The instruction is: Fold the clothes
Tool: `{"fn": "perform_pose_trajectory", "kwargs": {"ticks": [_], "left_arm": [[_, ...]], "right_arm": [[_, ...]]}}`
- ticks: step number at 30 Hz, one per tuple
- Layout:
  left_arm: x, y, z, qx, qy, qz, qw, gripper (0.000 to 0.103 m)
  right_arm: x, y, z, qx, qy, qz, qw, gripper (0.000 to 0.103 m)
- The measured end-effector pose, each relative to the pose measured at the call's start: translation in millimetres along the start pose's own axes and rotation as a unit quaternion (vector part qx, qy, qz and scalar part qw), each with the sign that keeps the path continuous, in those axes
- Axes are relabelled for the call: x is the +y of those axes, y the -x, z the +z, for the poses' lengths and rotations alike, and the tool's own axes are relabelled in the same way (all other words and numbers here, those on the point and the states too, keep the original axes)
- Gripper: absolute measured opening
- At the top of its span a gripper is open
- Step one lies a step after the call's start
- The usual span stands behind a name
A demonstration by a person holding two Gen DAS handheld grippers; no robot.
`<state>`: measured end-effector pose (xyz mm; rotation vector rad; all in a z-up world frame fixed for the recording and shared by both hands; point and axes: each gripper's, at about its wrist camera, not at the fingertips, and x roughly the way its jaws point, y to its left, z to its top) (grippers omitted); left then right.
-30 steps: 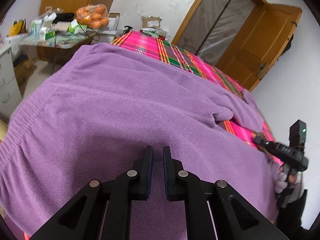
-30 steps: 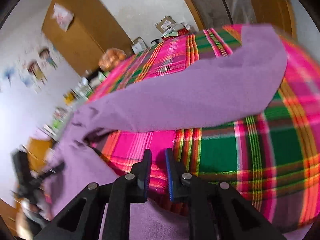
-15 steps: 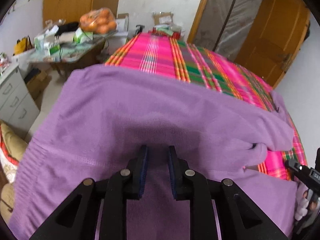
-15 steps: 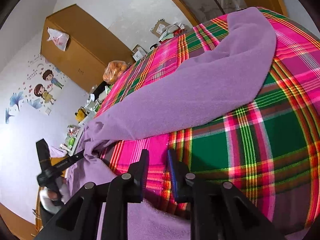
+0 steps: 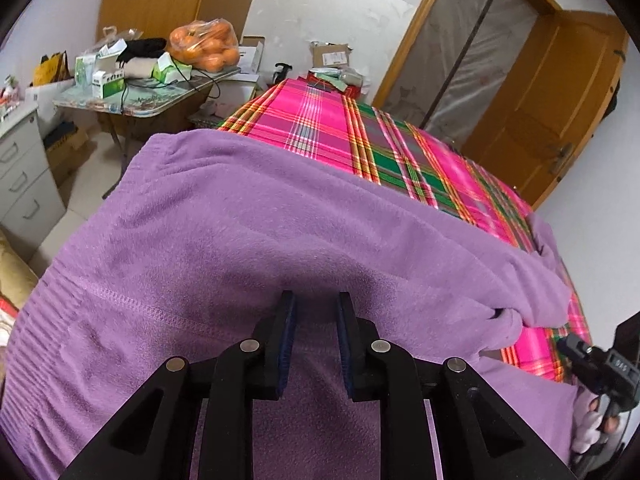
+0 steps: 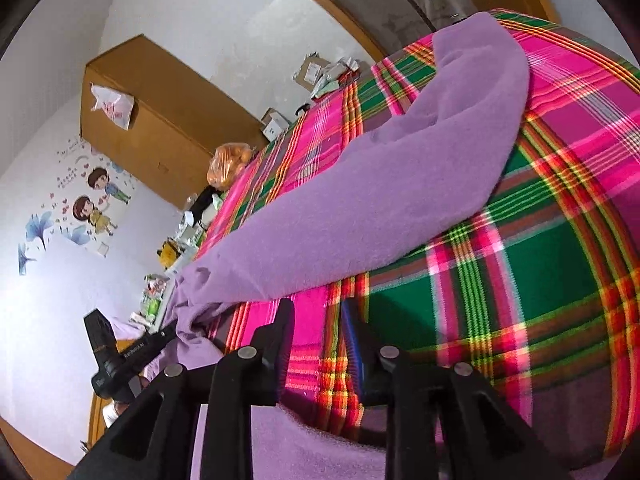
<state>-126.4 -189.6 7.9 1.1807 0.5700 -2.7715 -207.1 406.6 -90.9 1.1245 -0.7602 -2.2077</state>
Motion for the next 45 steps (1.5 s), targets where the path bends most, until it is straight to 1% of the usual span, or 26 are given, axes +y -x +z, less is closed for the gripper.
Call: {"fn": "perform_pose_trajectory", "kwargs": {"ticks": [5, 8, 12, 15, 19, 24, 27, 33, 37, 39, 43, 45], "left_arm": [[-2.7, 0.1, -0.6, 0.001, -0.009, 0.012, 0.9999, 0.02], [-7.8, -0.7, -0.7, 0.002, -0.021, 0.027, 0.9994, 0.02], [-16.8, -2.3, -1.7, 0.003, -0.042, 0.054, 0.9977, 0.02], [-20.5, -3.0, -2.2, 0.004, -0.053, 0.068, 0.9962, 0.02], [-21.6, -3.6, -1.7, 0.005, -0.059, 0.076, 0.9953, 0.02], [-27.9, -6.0, -2.3, 0.006, -0.075, 0.098, 0.9924, 0.021], [-29.4, -6.3, -3.2, 0.006, -0.077, 0.104, 0.9915, 0.021], [-38.7, -8.6, -4.2, 0.007, -0.096, 0.132, 0.9866, 0.023], [-33.6, -7.7, -2.5, 0.006, -0.081, 0.12, 0.9894, 0.023], [-33.9, -8.6, -1.9, 0.006, -0.08, 0.122, 0.9893, 0.023], [-42.3, -13.2, -0.9, 0.008, -0.094, 0.147, 0.9847, 0.025], [-43.7, -14.3, 0.9, 0.01, -0.093, 0.152, 0.9839, 0.025]], "right_arm": [[-25.0, 15.9, 2.5, -0.036, -0.066, 0.019, 0.997, 0.027], [-47.0, 27.5, 2.0, -0.068, -0.123, 0.04, 0.989, 0.024], [-59.1, 32.4, 2.6, -0.086, -0.152, 0.057, 0.983, 0.024], [-57.1, 30.2, 3.7, -0.085, -0.145, 0.048, 0.985, 0.024], [-51.4, 25.6, 5.9, -0.084, -0.138, 0.04, 0.986, 0.024], [-46.3, 21.3, 5.7, -0.085, -0.13, 0.03, 0.987, 0.024], [-44.1, 19.8, 5.8, -0.086, -0.126, 0.025, 0.988, 0.024], [-47.8, 21.8, 4.7, -0.089, -0.129, 0.031, 0.987, 0.024], [-50.4, 22.3, 3.9, -0.091, -0.131, 0.036, 0.987, 0.024], [-50.7, 22.2, 3.6, -0.092, -0.131, 0.037, 0.986, 0.024], [-54.5, 23.8, 2.4, -0.092, -0.131, 0.041, 0.986, 0.024], [-56.8, 25.1, 1.5, -0.092, -0.131, 0.044, 0.986, 0.024]]}}
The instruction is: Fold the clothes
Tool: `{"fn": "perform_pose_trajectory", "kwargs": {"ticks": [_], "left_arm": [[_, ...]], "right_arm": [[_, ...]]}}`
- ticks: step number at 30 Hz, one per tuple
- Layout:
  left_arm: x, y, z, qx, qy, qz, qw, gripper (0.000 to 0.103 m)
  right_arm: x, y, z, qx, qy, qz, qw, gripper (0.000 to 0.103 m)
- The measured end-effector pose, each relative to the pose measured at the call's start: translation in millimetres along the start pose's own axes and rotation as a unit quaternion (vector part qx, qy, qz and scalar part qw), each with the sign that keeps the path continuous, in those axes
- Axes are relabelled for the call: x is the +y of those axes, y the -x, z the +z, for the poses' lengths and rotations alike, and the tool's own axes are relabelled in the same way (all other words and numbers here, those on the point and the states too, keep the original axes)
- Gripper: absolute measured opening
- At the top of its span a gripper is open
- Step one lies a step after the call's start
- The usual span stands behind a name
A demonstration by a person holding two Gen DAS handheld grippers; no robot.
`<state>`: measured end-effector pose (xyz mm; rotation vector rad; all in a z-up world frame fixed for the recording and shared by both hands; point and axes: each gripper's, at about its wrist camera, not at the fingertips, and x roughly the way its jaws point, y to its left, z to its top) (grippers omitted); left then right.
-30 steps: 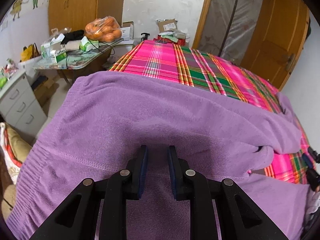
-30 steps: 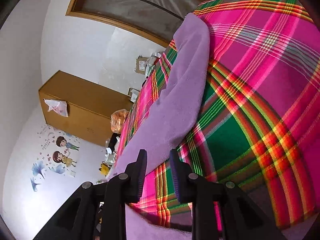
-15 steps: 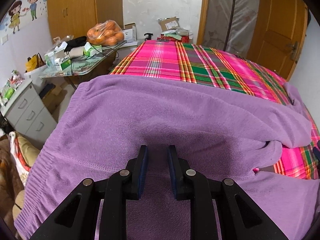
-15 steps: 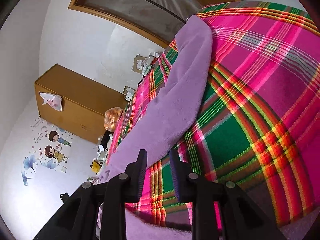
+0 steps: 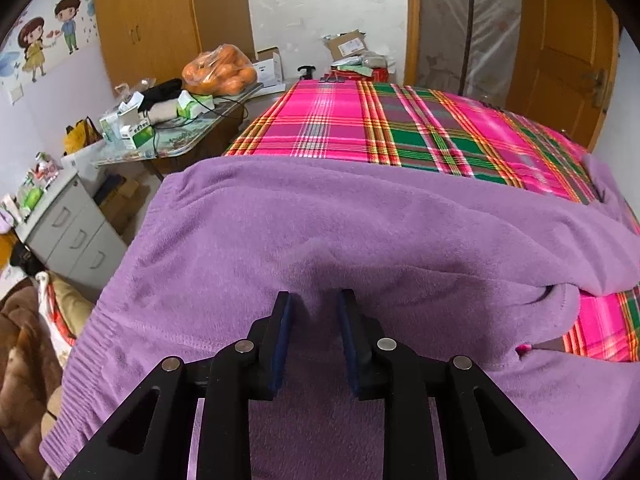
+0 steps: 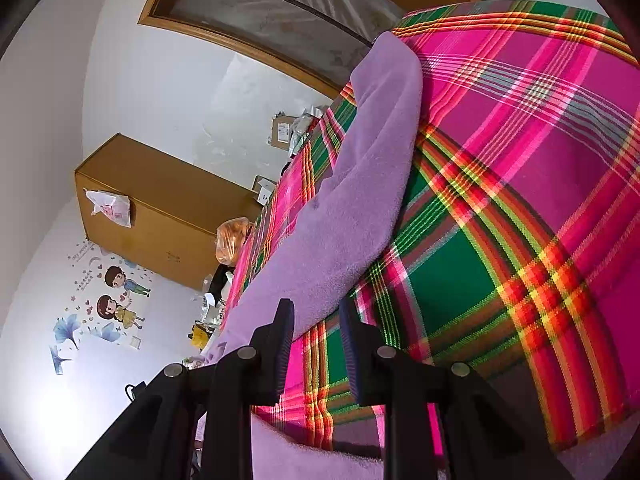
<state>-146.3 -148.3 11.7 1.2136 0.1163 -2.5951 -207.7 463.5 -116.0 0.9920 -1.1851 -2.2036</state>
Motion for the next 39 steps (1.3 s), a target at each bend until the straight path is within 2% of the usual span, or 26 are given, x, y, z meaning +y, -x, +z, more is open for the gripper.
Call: {"fn": "perform_pose_trajectory", "kwargs": {"ticks": [6, 14, 22, 32, 39], "left_arm": [[-2.1, 17.7, 3.1, 0.002, 0.024, -0.007, 0.9997, 0.025], [-13.3, 67.4, 17.5, -0.037, 0.001, -0.003, 0.9993, 0.025], [-15.3, 84.1, 14.8, -0.038, -0.012, -0.001, 0.9992, 0.025], [-7.2, 112.8, 7.6, -0.053, -0.005, -0.008, 0.9985, 0.025], [-19.8, 135.9, 6.6, -0.069, -0.022, -0.007, 0.9974, 0.025]], "right_arm": [[-3.8, 4.0, 0.5, 0.0, -0.005, 0.004, 1.0, 0.024], [-3.3, 4.2, 0.2, 0.001, -0.005, 0.005, 1.0, 0.024], [-2.9, 4.4, 1.0, 0.001, -0.003, 0.003, 1.0, 0.024], [-1.2, 4.8, -1.7, -0.003, -0.001, 0.0, 1.0, 0.024], [0.1, 5.3, -3.3, -0.005, 0.001, -0.001, 1.0, 0.025]]}}
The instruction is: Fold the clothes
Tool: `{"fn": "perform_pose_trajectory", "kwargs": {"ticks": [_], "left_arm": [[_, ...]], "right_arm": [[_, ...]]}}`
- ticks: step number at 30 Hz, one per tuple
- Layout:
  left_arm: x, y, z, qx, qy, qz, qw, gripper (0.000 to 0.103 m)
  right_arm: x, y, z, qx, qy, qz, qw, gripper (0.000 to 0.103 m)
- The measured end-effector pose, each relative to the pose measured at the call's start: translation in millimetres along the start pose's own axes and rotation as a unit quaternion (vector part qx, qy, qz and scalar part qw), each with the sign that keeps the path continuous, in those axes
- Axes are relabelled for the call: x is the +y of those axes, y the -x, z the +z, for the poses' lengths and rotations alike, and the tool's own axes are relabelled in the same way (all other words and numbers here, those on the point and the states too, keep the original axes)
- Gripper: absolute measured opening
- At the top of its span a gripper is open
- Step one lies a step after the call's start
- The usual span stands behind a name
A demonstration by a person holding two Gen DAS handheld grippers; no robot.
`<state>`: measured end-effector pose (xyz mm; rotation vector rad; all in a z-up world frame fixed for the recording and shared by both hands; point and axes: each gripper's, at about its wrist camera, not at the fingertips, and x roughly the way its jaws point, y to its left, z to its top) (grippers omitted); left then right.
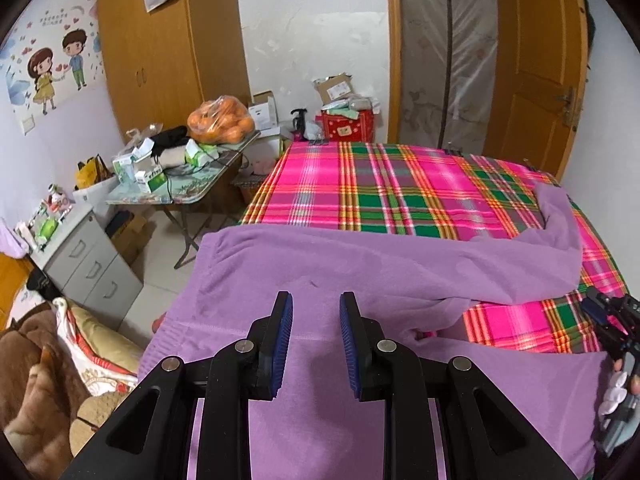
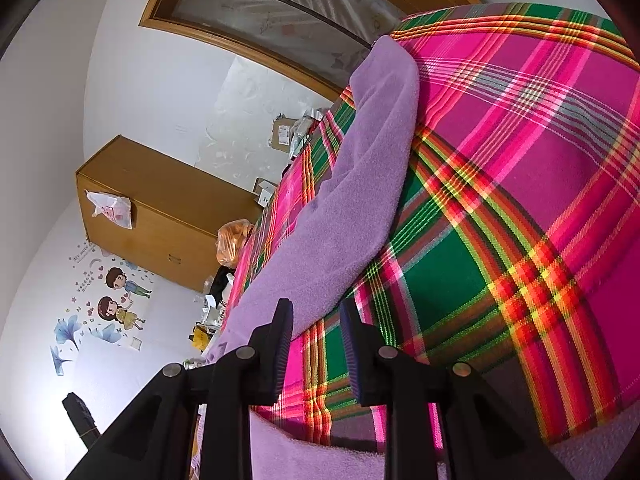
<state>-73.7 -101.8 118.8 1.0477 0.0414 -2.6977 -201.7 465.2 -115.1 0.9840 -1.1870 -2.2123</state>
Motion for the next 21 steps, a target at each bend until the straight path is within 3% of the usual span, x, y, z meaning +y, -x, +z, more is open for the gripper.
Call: {"fn": "perform_pose_trajectory", "kwargs": {"ticks": [9, 21], "left_arm": [[-19.0, 2.2, -3.5, 0.001, -0.012, -0.015, 0.9998, 0.025], [-20.7, -48.5, -15.6, 0.035, 0.001, -0.05, 0.9981, 0.025]], "right_arm": [[0.5, 0.6, -0.3, 0.0, -0.001, 0.004, 1.0, 0.026], [3.7, 1.2, -0.6, -0.002, 0.014, 0.009, 1.0, 0.033]]}}
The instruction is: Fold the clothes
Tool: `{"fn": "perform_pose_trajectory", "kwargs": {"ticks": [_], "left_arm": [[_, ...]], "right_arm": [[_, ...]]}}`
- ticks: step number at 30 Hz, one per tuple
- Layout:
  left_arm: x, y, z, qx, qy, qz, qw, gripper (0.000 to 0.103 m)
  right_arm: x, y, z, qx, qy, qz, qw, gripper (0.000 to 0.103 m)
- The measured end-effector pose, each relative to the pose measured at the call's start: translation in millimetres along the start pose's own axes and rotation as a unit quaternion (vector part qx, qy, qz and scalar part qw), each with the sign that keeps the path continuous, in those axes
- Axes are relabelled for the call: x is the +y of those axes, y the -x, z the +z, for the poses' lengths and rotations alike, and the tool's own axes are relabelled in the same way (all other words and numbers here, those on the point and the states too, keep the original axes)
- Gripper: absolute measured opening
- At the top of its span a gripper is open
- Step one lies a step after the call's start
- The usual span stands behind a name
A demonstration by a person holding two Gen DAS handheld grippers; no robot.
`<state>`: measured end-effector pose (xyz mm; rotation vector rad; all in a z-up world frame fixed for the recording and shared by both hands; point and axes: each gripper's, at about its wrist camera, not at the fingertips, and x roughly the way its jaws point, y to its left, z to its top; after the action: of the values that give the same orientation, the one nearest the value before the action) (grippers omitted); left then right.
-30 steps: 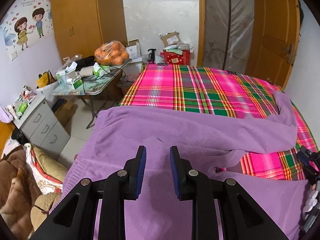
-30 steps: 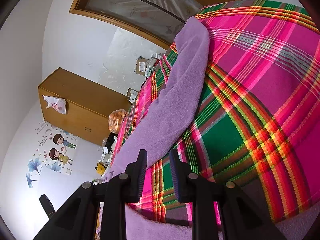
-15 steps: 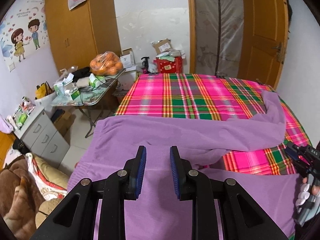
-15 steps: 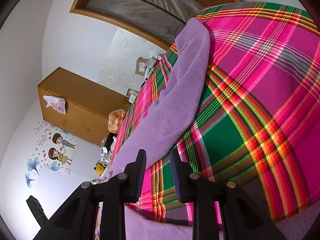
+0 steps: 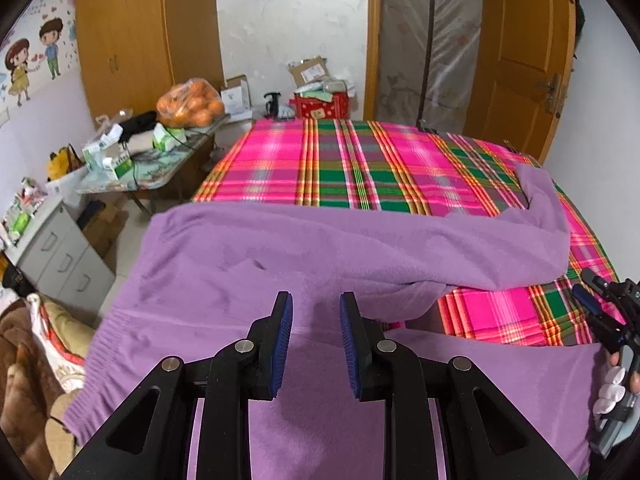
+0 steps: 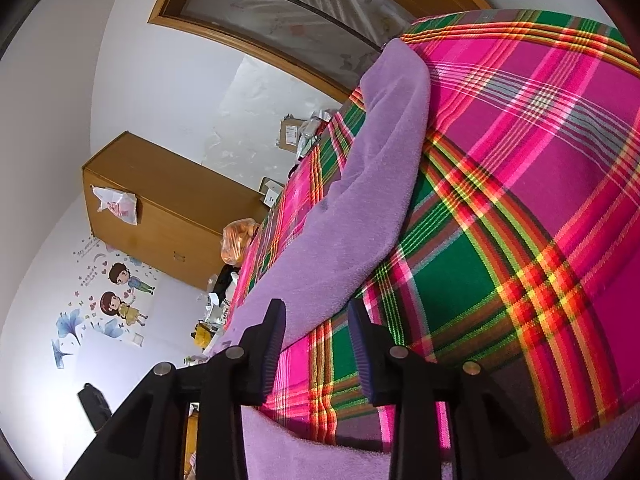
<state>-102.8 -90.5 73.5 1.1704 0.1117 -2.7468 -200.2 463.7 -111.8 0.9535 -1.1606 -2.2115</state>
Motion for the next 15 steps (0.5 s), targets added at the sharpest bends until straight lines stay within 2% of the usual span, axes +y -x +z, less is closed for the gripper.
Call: {"fn": "perform_pose_trajectory", "kwargs": {"ticks": [8, 15], "left_arm": [[9.4, -29.9, -7.9, 0.011, 0.005, -0.013, 0.9998, 0.025], [11.4, -27.1, -6.2, 0.005, -0.001, -0.031, 0.9995, 0.025]], "right_arm": [[2.0, -1.4, -0.3, -0.002, -0.003, 0.002, 1.0, 0.034], [1.7, -1.1, 0.2, -0.003, -0.003, 0.004, 1.0, 0.034]]}}
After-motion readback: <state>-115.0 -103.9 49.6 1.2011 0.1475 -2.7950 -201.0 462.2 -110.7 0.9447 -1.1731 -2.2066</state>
